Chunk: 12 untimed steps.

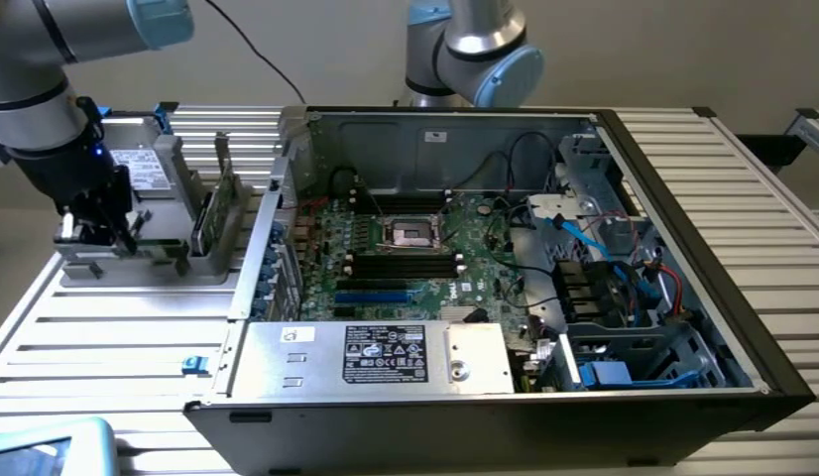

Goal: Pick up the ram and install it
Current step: 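Pick up the ram and move it above insertion slot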

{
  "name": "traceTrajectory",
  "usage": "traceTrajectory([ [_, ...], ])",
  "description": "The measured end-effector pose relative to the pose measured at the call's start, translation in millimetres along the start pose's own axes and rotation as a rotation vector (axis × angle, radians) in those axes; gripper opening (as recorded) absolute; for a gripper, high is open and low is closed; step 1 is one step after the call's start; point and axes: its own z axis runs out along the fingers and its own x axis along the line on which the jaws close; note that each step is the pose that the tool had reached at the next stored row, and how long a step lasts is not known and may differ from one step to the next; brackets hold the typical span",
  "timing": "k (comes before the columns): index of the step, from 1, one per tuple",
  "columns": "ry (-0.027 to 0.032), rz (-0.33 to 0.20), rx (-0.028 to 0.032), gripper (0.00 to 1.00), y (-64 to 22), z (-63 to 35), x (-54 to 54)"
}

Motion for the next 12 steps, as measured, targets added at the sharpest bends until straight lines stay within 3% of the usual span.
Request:
traceTrajectory([
  [12, 0.0002, -0.006, 0.0015, 0.13, 1.6, -53.6, -1.1],
])
